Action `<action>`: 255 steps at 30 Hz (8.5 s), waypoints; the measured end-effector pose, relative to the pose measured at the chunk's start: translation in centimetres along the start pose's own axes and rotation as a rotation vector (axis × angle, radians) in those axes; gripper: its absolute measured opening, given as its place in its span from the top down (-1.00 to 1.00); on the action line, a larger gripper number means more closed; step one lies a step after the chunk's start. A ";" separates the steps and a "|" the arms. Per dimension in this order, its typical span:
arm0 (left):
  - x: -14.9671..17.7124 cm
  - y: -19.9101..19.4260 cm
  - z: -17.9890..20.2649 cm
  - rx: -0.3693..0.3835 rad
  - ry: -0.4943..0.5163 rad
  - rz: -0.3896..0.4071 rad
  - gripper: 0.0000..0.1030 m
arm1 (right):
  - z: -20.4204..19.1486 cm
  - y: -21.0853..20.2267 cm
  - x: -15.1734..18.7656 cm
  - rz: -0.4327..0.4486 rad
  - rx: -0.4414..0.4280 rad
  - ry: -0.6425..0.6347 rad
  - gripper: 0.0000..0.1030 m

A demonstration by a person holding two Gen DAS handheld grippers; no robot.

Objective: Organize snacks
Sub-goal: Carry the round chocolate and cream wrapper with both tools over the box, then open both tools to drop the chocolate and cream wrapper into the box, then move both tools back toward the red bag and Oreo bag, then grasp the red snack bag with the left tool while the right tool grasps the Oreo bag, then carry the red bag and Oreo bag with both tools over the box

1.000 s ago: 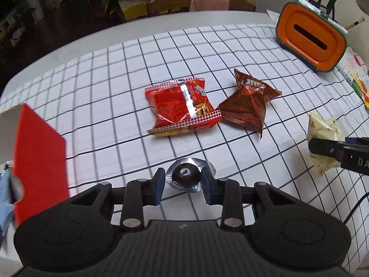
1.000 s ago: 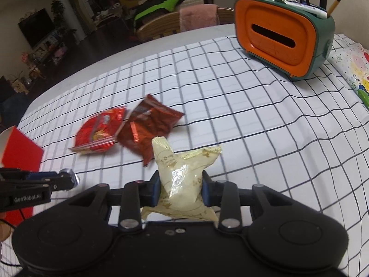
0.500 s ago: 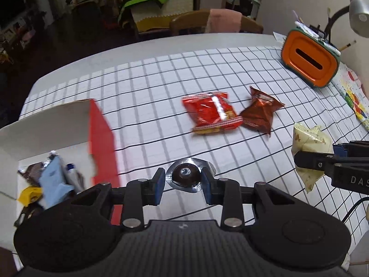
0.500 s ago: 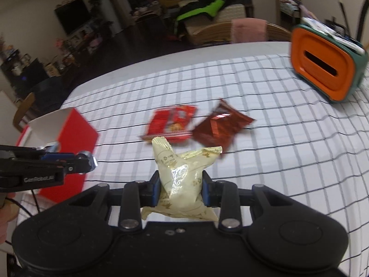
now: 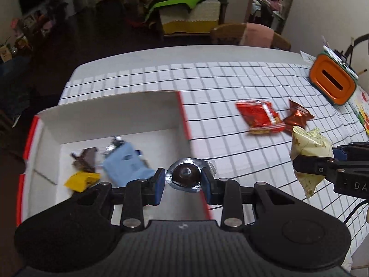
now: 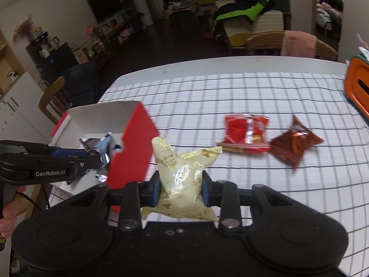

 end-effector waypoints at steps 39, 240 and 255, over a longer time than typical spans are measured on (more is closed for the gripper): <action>1.5 7.5 -15.6 -0.179 0.002 -0.106 0.37 | -13.8 20.4 -5.9 -0.200 0.017 -0.295 0.37; 0.9 -7.4 -11.5 -0.026 -0.125 0.008 -0.31 | -3.2 2.7 -5.4 -0.039 -0.059 -0.055 0.22; 1.2 0.4 -16.5 -0.159 -0.154 -0.068 -0.31 | -10.6 11.2 -5.8 -0.138 -0.076 -0.159 0.22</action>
Point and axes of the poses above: each gripper's, at about its wrist camera, not at the fingertips, and y roughly the way its jaws point, z to its right, x to its underside, the point moved 5 cm from there along y, roughly the way its jaws point, and after that the axes turned 10 degrees about -x, right-handed, at the moved point
